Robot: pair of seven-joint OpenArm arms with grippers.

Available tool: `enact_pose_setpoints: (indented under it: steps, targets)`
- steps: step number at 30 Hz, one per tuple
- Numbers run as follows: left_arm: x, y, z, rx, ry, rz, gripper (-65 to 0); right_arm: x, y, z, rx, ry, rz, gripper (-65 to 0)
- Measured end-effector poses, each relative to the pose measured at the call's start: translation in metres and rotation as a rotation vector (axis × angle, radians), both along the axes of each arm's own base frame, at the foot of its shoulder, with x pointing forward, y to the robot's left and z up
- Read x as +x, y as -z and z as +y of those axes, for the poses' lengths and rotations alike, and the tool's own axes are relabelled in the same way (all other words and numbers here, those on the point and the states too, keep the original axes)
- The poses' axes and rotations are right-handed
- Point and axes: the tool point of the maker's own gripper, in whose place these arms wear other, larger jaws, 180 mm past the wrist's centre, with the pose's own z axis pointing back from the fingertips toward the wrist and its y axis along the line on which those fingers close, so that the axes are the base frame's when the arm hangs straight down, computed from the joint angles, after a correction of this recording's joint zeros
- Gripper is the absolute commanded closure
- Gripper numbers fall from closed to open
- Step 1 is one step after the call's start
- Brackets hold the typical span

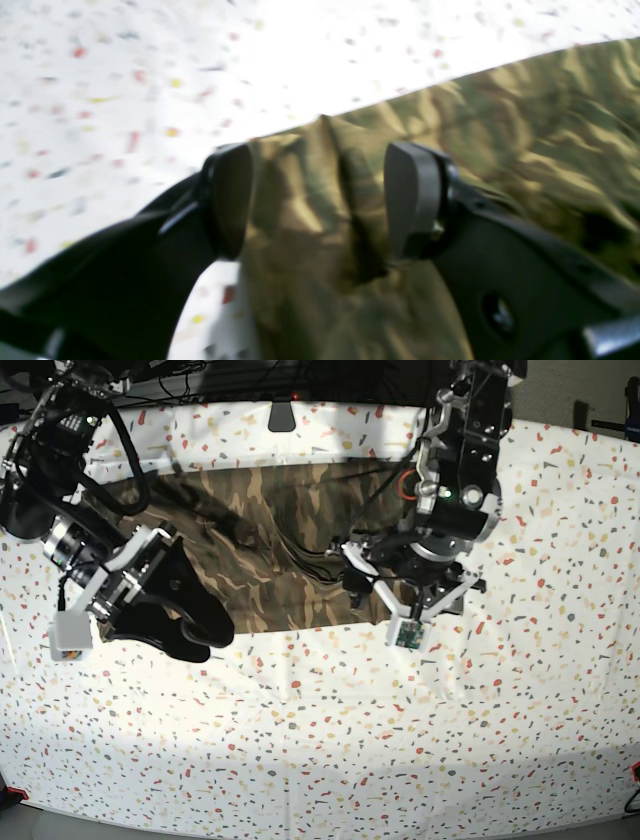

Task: Fold the T-shirt properly
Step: 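Press the folded shirt flat with the left gripper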

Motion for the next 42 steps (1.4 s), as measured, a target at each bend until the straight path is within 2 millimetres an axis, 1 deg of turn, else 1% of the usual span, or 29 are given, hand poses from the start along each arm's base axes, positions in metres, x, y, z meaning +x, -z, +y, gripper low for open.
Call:
enact_pose_setpoints:
  steps: [3, 6, 8, 11, 12, 17, 20, 22, 23, 26, 27, 30, 34, 36, 39, 42]
  targets:
    - [-0.008, 0.007, -0.01, -0.015, 0.059, 0.023, -40.1, 0.002, -0.026, 0.004, -0.003, -0.009, -0.093, -27.8]
    - [-0.018, 0.024, -0.008, 0.021, 0.069, 0.091, -40.1, -0.002, -0.052, 0.011, -0.028, -0.017, -0.196, -27.8]
    - [-0.022, 0.032, 0.002, 0.095, 0.065, 0.121, -40.1, -0.007, -0.063, 0.016, -0.05, -0.027, -0.244, -27.8]
    - [-0.018, 0.035, 0.023, 0.233, 0.022, 0.104, -40.1, -0.019, -0.075, 0.024, -0.078, -0.043, -0.301, -27.8]
    - [-0.017, 0.035, 0.027, 0.255, 0.015, 0.101, -40.1, -0.021, -0.077, 0.026, -0.082, -0.045, -0.311, -27.8]
    - [-0.018, 0.034, 0.026, 0.246, 0.017, 0.084, -40.1, -0.02, -0.077, 0.028, -0.07, -0.032, -0.307, -27.8]
    - [-0.021, 0.038, 0.033, 0.278, -0.011, 0.09, -40.1, -0.02, -0.076, 0.029, -0.071, -0.031, -0.303, -27.8]
    - [-0.018, 0.039, 0.037, 0.276, -0.038, 0.068, -40.1, -0.02, -0.076, 0.029, -0.063, -0.03, -0.303, -27.8]
    - [-0.019, 0.044, 0.038, 0.288, -0.032, 0.078, -40.1, -0.02, -0.076, 0.03, -0.057, -0.03, -0.303, -27.8]
    - [-0.029, 0.076, 0.039, 0.319, -0.016, 0.166, -40.1, -0.02, -0.076, 0.03, -0.053, -0.03, -0.303, -27.8]
    - [-0.032, 0.083, 0.039, 0.322, -0.009, 0.181, -40.1, -0.02, -0.076, 0.03, -0.055, -0.03, -0.301, -27.8]
    - [-0.034, 0.093, 0.032, 0.287, 0.005, 0.197, -40.1, -0.02, -0.076, 0.03, -0.056, -0.03, -0.3, -27.8]
    - [-0.031, 0.088, 0.018, 0.275, 0.037, 0.179, -40.1, -0.02, -0.076, 0.03, -0.055, -0.03, -0.3, -27.8]
    - [-0.025, 0.079, 0.001, 0.261, 0.07, 0.151, -40.1, -0.02, -0.076, 0.03, -0.055, -0.03, -0.3, -27.8]
    - [-0.021, 0.064, -0.03, 0.223, 0.131, 0.105, -40.1, -0.02, -0.076, 0.031, -0.054, -0.029, -0.3, -27.8]
    - [-0.022, 0.058, -0.046, 0.201, 0.143, 0.076, -40.1, -0.019, -0.075, 0.031, -0.053, -0.027, -0.299, -27.8]
